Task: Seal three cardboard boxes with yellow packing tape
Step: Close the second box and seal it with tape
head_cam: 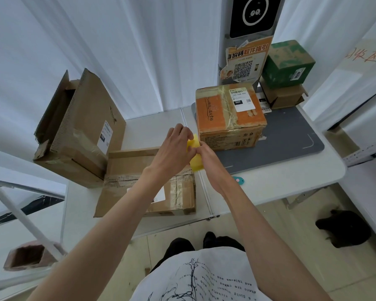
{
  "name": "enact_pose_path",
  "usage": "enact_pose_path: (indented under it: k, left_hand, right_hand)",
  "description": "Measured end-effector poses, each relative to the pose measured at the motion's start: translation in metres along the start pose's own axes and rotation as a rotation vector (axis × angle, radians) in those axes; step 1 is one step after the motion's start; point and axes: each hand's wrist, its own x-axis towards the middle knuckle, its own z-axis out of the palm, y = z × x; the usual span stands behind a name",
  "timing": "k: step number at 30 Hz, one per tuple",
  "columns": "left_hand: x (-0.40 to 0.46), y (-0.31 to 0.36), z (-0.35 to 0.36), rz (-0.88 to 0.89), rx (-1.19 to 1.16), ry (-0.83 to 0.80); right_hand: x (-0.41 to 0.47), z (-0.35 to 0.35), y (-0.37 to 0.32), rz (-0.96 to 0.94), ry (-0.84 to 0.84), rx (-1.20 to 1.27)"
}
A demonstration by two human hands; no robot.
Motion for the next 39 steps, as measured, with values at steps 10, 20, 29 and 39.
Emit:
enact_pose_path:
  k: [10,20,29,39]
  left_hand:
    - [-0.016,-0.001,0.012,0.055,0.123,0.06]
    - [-0.029,-0.003,0.02,0.092,0.141,0.07]
    - [-0.027,-0.007,0.019,0.096,0.137,0.05]
    - [-0.021,-0.008,0.034,-0.152,-0.325,0.056]
  right_hand:
    - [0.005,0.005,0.006,0.047,-0.016,0.036]
    - [0.017,0.003,0.005,0.199,-0.001,0.33]
    - [0.02,-0.001,0.001,0.224,-0.005,0.299]
    - [0.024,-0.001,-0.007,0.306,0.158,0.357]
